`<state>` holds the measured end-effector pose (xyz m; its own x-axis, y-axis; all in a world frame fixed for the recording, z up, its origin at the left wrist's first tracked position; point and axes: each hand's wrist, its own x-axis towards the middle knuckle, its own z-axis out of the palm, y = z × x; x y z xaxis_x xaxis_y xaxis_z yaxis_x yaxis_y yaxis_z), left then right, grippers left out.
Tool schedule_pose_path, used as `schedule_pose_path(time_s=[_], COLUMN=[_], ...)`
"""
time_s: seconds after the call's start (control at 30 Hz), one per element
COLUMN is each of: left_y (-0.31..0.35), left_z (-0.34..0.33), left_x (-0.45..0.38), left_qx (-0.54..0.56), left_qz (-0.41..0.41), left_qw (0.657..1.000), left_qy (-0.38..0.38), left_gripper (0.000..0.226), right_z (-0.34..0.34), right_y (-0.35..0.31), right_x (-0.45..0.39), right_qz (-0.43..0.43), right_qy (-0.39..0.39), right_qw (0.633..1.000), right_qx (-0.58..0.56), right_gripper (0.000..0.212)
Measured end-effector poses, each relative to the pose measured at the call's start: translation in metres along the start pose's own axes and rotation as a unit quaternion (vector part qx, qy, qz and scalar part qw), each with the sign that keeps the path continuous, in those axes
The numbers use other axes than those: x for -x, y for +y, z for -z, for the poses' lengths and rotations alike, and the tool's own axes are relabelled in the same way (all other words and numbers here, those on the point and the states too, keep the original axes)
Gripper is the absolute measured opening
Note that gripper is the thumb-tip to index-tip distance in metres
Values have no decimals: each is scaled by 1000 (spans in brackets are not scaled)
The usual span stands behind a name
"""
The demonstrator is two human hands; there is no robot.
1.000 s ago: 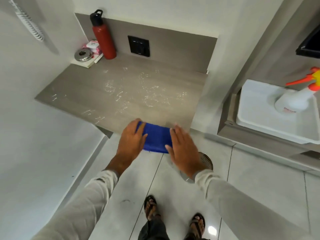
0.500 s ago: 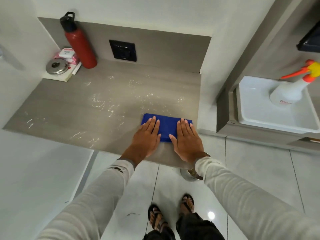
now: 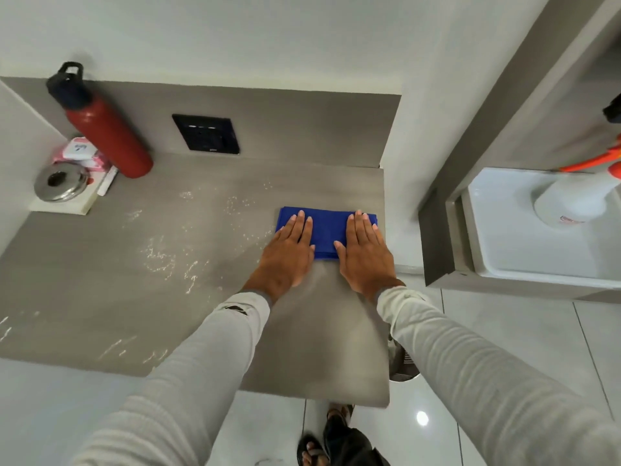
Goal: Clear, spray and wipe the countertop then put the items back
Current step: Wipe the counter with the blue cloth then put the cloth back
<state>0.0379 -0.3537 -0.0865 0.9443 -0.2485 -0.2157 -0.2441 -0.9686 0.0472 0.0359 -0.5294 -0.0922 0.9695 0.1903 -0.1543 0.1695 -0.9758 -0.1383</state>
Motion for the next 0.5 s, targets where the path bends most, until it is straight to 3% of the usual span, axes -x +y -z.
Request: schedule_pose_path(time_s=[0.27,0.5], left_y=[-10,-17], left_z=[17,23], left_x=[-85,-99], left_qx=[-8,21], left_qz=[0,22], left_qw=[1000,999], left_qy=[1,14], left_gripper=[59,59], right_z=[10,18], right_y=[21,13], right_x=[-80,-97], right_qz=[-12,-43], right_qy=[25,36], right_qw=[999,997], right_qx=[-24,-61], right_gripper=[67,65])
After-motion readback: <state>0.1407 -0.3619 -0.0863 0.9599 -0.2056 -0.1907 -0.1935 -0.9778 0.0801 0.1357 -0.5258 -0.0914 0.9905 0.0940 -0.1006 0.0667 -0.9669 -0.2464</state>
